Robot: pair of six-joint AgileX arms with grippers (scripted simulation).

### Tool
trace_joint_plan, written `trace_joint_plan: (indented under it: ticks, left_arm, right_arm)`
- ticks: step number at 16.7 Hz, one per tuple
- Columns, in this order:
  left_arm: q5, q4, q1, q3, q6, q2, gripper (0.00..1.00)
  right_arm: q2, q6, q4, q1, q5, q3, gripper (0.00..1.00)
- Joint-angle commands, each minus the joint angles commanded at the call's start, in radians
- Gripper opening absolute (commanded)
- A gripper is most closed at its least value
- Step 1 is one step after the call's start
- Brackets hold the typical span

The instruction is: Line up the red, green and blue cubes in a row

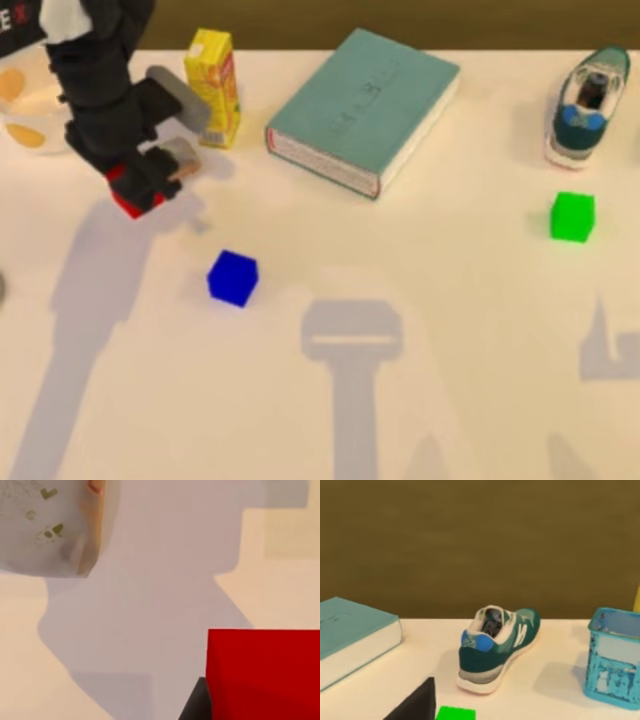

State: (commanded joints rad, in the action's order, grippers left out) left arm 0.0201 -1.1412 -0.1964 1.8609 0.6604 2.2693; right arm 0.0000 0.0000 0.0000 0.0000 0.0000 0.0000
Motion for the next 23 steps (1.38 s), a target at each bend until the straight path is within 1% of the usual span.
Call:
trace_joint_plan:
  ticks: [4, 6, 8, 14, 16, 23]
  left_arm:
    - [0.0, 0.003, -0.008, -0.004, 0.004, 0.001, 0.0]
    - [0.0, 0.011, -0.041, -0.038, 0.035, -0.026, 0.0]
    - [0.0, 0.025, -0.098, -0.1, 0.088, -0.075, 0.0]
    - [0.001, 0.076, -0.319, -0.346, 0.29, -0.263, 0.0]
    - [0.001, 0.087, -0.364, -0.394, 0.333, -0.303, 0.0]
    - [0.001, 0.105, -0.371, -0.413, 0.342, -0.301, 0.0]
  right_arm:
    - [0.0, 0.0, 0.0, 0.0, 0.0, 0.0, 1.0]
    - [0.0, 0.0, 0.0, 0.0, 0.0, 0.0, 1.0]
    - [0.0, 0.0, 0.0, 0.0, 0.0, 0.0, 1.0]
    - [0.0, 0.0, 0.0, 0.0, 0.0, 0.0, 1.0]
    - [0.0, 0.0, 0.0, 0.0, 0.0, 0.0, 1.0]
    - [0.0, 0.0, 0.0, 0.0, 0.0, 0.0, 1.0]
